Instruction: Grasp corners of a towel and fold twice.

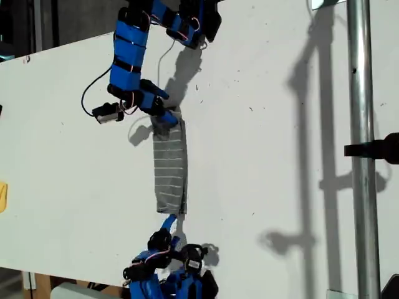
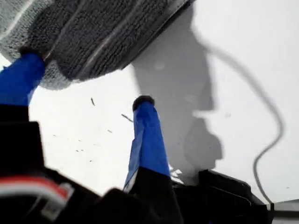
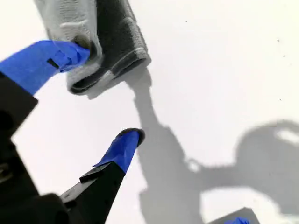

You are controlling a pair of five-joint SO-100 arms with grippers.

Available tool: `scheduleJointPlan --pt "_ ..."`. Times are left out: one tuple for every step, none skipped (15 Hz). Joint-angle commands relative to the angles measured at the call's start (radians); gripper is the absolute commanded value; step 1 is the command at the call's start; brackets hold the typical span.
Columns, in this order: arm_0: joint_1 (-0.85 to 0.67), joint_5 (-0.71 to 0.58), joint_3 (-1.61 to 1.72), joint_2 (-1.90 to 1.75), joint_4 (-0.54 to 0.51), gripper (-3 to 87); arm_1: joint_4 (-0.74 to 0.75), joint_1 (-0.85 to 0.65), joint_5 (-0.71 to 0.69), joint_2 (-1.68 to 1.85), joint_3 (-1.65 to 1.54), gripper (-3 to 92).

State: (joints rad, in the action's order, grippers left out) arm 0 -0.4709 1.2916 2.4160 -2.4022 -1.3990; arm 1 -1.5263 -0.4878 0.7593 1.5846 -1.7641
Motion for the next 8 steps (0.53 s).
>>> scheduleJointPlan --pt "0.08 0.051 0.067 -0.46 -0.008 23.2 -0.095 -0.04 0.057 0.336 -0.087 36.5" --pt "0.123 0.08 0.121 -0.595 0.011 21.6 -0.121 -0.064 0.107 0.506 -0.184 36.3" --pt "0.156 0.12 0.17 -0.701 0.017 19.7 -0.127 -0.067 0.178 0.681 -0.293 35.5" --pt "0.175 0.183 0.229 -0.815 -0.003 17.0 -0.112 -0.012 0.259 0.811 -0.36 33.2" --pt "0.193 0.204 0.299 -0.969 -0.021 15.1 -0.135 0.015 0.339 0.825 -0.374 34.0" --pt "0.219 0.189 0.344 -1.083 -0.008 14.5 -0.12 0.04 0.434 0.845 -0.44 35.6" --pt "0.225 0.164 0.347 -1.08 -0.009 12.8 -0.075 0.071 0.515 0.902 -0.552 37.1" --pt "0.252 0.167 0.354 -1.08 0.0 10.6 -0.018 0.12 0.601 1.029 -0.667 37.2"
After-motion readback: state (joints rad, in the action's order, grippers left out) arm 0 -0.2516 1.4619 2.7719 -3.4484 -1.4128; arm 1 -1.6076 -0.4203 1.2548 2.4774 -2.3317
